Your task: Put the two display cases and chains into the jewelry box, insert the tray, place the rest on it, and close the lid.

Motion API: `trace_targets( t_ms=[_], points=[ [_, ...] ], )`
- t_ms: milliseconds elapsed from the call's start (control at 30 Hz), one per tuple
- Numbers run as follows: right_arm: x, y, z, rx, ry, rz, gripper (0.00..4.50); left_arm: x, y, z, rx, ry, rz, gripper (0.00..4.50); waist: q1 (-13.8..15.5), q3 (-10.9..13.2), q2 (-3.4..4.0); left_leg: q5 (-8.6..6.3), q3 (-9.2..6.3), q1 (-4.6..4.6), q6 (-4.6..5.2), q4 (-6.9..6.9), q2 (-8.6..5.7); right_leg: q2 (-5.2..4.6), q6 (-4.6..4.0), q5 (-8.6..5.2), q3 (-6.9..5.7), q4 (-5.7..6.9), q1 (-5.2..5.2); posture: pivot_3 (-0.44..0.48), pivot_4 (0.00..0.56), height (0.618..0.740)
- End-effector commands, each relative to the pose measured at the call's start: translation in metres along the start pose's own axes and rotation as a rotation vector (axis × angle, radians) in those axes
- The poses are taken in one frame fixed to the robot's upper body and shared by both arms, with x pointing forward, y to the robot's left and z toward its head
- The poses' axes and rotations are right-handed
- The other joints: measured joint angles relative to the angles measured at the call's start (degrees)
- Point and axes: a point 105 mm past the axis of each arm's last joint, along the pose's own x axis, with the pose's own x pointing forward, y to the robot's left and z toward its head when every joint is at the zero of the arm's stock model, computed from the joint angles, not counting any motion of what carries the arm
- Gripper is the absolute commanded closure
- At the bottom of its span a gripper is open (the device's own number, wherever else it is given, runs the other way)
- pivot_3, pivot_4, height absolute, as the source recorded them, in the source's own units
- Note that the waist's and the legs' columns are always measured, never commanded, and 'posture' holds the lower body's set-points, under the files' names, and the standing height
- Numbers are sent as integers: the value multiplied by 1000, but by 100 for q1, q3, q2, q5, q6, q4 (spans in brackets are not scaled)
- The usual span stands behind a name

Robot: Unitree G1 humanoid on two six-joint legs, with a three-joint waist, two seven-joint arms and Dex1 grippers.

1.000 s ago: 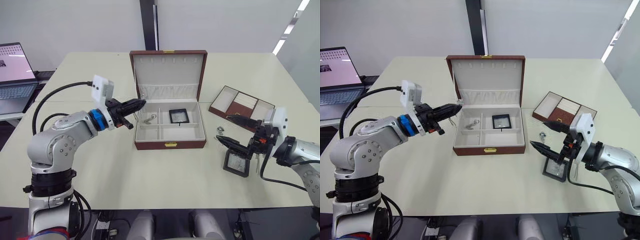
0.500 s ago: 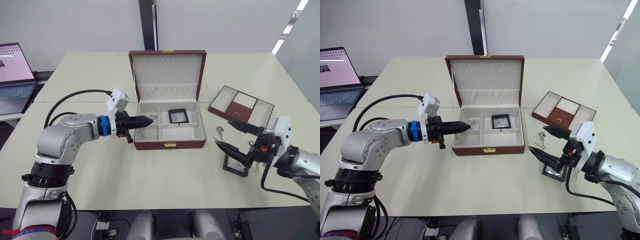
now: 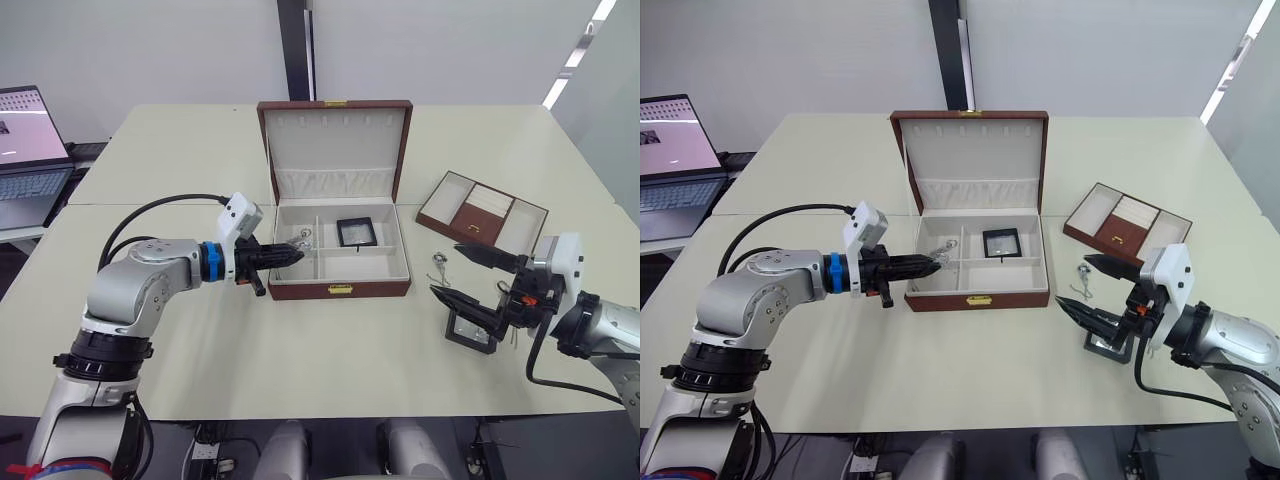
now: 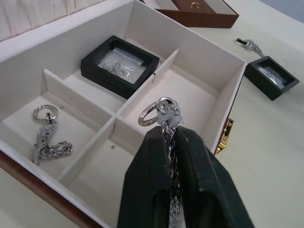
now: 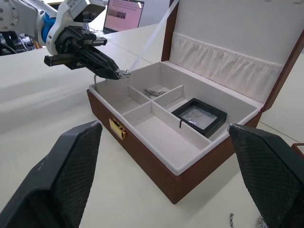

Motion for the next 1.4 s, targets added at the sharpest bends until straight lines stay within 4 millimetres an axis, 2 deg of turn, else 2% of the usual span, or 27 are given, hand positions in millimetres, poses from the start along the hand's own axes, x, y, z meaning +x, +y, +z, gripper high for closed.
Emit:
trace_targets(
  t_ms=[33, 300, 367, 533, 633, 733, 833, 1000, 1133, 1267, 1400],
  points=[
    [0, 3, 13, -45, -30, 23, 0, -3, 0, 9, 26, -31, 10, 2842, 0, 0, 0, 0, 0, 0, 0, 0, 0, 0, 0, 0, 0, 0, 0, 0, 150, 740],
    [-1, 0, 16, -45, -38, 36, 0, -9, -4, 13, -29, -77, -10, 488, -2, 0, 0, 0, 0, 1, 0, 0, 1, 0, 0, 0, 0, 0, 0, 0, 150, 740],
    [-2, -2, 16, -43, -36, 31, 0, -13, -4, 13, -42, -90, -7, 20, -1, 0, 0, 0, -1, 1, 0, 0, 0, 0, 0, 0, 0, 0, 0, 0, 150, 740],
    [-17, -18, 3, -9, -2, -42, 0, -37, 2, 10, -86, -136, 61, 20, -1, 0, 0, 0, -1, 1, 0, 0, 2, 0, 0, 0, 0, 0, -1, 0, 150, 740],
    [-32, -34, -6, 34, 0, -126, 0, -61, 12, -3, -133, -134, 164, 20, -10, 0, 1, 0, 2, 2, 1, -1, 3, 0, 0, 0, 3, -1, -1, 0, 150, 740],
    [-46, -49, -19, 32, 33, -205, 0, -80, 15, -8, -178, -170, 226, 20, 0, 1, 2, -1, 3, 5, 1, -2, 3, -1, 0, 0, 4, 2, 0, 0, 150, 740],
    [-73, -77, -44, 88, 66, -354, 0, -112, 26, -32, -209, -177, 398, 20, -8, 0, 2, -1, 6, 8, 1, -2, 2, -2, 0, 0, 6, 0, 4, 0, 150, 740],
    [-86, -104, -62, 86, 65, -496, 0, -136, 41, -59, -209, -203, 651, 20, 8, -1, 8, -1, 11, 10, 1, -4, 3, -5, -1, 0, 12, 0, 2, 0, 150, 740],
    [-101, -130, -77, 70, 49, -687, 0, -162, 58, -79, -197, -246, 949, 20, 4, -1, 5, -1, 12, 16, 1, -5, 3, -5, -1, 2, 14, -1, 7, 0, 150, 740],
    [-111, -147, -86, 46, 33, -828, 0, -193, 73, -94, -184, -269, 1247, 20, 8, -2, 5, 0, 12, 12, 0, -6, 3, -5, -2, 3, 12, 0, 2, 0, 150, 740],
    [-120, -159, -87, 27, 3, -951, 0, -217, 77, -110, -171, -258, 1446, 20, 3, -2, 6, 0, 19, 15, 0, -5, 1, -6, -2, 3, 18, 0, 3, 0, 150, 740]
  ],
)
